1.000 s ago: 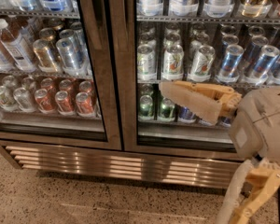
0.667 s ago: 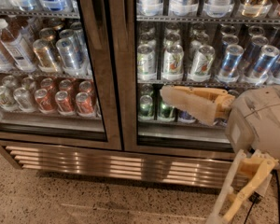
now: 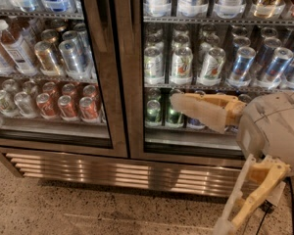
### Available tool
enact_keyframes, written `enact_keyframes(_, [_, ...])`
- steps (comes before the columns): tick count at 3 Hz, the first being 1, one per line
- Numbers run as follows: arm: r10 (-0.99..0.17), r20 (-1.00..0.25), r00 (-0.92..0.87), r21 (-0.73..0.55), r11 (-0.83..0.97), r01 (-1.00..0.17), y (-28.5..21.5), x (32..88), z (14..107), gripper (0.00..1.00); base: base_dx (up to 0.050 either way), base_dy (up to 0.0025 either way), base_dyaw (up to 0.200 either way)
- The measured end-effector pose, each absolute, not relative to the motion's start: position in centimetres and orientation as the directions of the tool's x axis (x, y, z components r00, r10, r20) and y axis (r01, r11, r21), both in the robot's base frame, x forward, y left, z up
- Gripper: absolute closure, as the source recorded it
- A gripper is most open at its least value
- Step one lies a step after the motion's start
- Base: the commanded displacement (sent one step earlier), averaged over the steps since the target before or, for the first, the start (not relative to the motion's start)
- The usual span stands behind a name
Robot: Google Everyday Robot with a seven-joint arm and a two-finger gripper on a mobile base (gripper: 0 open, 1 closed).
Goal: Open right fridge door
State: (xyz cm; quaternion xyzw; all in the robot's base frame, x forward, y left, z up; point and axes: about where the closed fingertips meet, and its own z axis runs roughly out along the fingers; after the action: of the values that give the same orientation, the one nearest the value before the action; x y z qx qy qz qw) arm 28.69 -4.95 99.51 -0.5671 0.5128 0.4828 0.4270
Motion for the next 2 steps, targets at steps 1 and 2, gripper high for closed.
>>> enact_keyframes(1, [-0.212,-0.977,0.006,0.009,-0.067,-0.998,-4.2,32.0,101.0,0.00,0.000,0.00000,0.000])
enact_keyframes(2, [-0.255,-0.967,0.006,0.000,-0.023,-1.000,-3.4,35.7,103.2,0.00,0.000,0.00000,0.000])
